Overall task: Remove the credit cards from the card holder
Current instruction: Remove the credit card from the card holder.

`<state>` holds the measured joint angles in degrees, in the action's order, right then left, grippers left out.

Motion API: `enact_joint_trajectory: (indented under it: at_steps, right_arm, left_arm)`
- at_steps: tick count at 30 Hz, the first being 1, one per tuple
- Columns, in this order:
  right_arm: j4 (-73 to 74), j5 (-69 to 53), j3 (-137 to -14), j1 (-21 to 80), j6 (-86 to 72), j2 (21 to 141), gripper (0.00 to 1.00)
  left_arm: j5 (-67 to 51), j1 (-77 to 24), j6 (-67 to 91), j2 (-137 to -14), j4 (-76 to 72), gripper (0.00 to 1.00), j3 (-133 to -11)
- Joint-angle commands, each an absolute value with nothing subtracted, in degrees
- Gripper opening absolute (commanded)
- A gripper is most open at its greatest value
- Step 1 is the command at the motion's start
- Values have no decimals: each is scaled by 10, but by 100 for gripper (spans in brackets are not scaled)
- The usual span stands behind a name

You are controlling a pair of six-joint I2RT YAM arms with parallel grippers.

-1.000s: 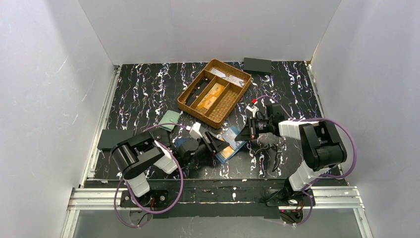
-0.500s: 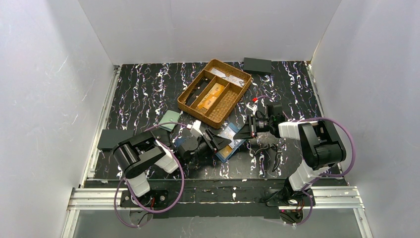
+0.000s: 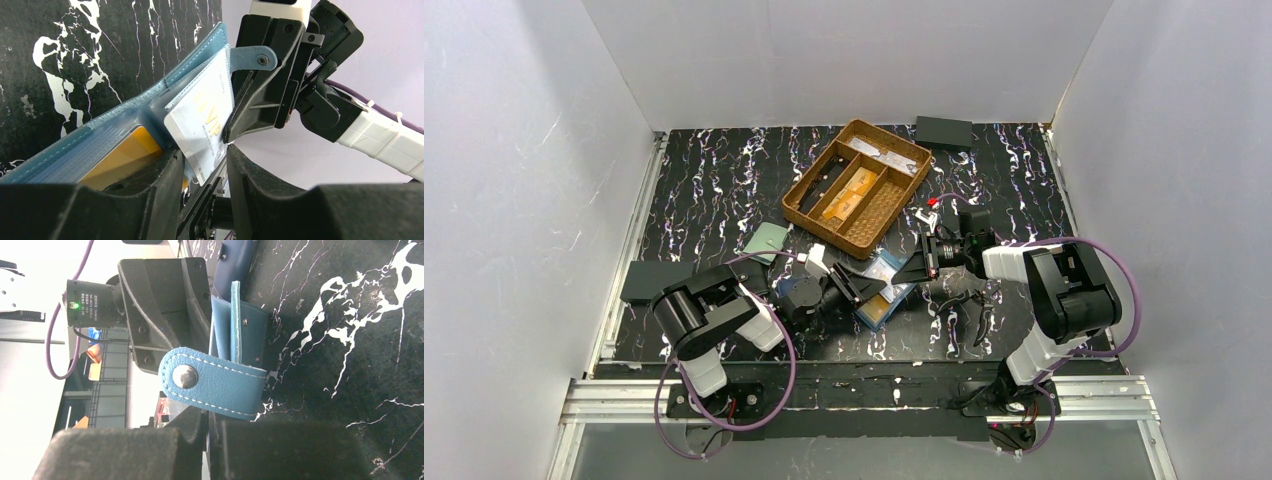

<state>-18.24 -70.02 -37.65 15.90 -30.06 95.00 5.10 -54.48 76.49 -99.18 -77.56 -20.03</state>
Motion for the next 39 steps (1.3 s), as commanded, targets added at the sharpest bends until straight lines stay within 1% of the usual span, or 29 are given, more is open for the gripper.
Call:
enact_joint_trajectory:
  at_steps: [1, 4, 6, 9, 10, 15, 19, 23, 33, 36, 39]
  right_arm:
    - [-186, -746, -393, 165, -302, 945, 1]
    - [-170, -745, -398, 165, -289, 947, 1]
    - [-163, -744, -400, 165, -282, 950, 1]
    - [-143, -741, -406, 165, -266, 957, 1]
    - [-133, -738, -408, 165, -257, 958, 2]
    - [-67, -724, -428, 164, -200, 974, 12]
    - [-31, -723, -441, 159, -162, 987, 23]
    - [-20, -720, -444, 154, -148, 989, 27]
    - [60, -713, -468, 150, -71, 1001, 27]
    - [94, -708, -477, 150, -41, 1007, 23]
    - [100, -707, -479, 150, -33, 1009, 17]
  left_arm:
    - [77, -544, 760, -985, -800, 31, -198]
    - [76, -544, 760, -986, -803, 25, -195]
    - [77, -544, 760, -986, -806, 18, -192]
    - [78, -544, 755, -984, -810, 2, -187]
    - [77, -544, 754, -984, -811, 0, -185]
    - [71, -544, 738, -984, -813, 0, -177]
    - [51, -541, 732, -993, -813, 0, -176]
    - [25, -534, 732, -1010, -814, 0, -177]
    - [-53, -513, 715, -1034, -813, 0, -183]
    - [-69, -511, 713, -1040, -812, 0, -188]
    - [-77, -509, 712, -1046, -812, 0, -190]
